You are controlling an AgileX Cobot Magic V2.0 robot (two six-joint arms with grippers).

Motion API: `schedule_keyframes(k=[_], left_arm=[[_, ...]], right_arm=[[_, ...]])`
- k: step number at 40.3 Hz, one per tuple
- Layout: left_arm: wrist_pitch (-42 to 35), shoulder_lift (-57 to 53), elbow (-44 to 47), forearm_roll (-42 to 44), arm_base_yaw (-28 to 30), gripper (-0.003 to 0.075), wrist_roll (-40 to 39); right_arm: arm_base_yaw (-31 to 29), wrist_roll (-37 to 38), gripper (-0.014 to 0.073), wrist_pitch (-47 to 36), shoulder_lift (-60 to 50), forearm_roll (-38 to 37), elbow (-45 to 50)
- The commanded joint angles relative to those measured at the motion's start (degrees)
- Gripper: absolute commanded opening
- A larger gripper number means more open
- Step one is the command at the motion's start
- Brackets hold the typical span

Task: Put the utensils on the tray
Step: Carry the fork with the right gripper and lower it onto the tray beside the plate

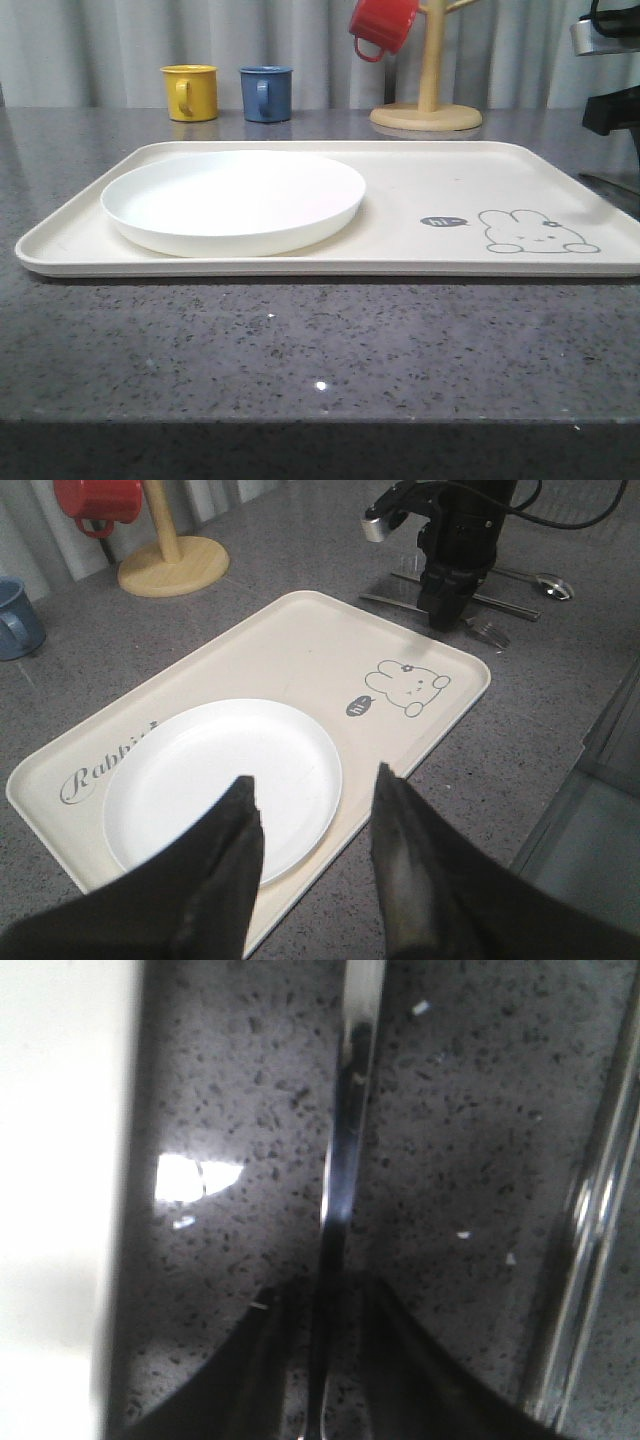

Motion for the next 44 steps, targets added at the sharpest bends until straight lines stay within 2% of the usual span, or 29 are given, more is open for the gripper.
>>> schedule_keyframes(k=[1,6,18,25,31,36,44], left_arm=[[-5.0,0.0,-1.4,-0.5,-0.5,0.026,-0.4],[-5.0,0.0,-1.4,-0.5,-0.5,0.026,-0.4],[-5.0,0.0,-1.4,-0.5,-0.5,0.026,-0.4],[-5.0,0.0,-1.4,-0.5,-0.5,0.026,-0.4],[-5.0,0.0,-1.4,-0.5,-0.5,0.026,-0.4],[-5.0,0.0,-1.4,-0.5,-0.5,0.026,-0.4],[-5.0,0.0,-1.4,-0.5,-0.5,0.026,-0.4]], right_arm=[[-0.3,-0.1,0.0066,-0.7,-1.8,-0.2,-1.7],[-0.3,-0.1,0.0002,-0.7,-1.8,-0.2,-1.8],[-0.3,-0.1,0.0004,-0.1,-7.1,0.0,-2.0],[0.9,-0.1,0.0004,0.6,-11.4,5.0,-2.1],[6.7,0.5,0.0007,4.6,-10.6,7.6,-5.9],[13.8,5.9,0.0006,6.1,-7.8,6.9,-10.5],[22.5,18.7,0.0006,8.1,-0.7,1.3,-16.8]])
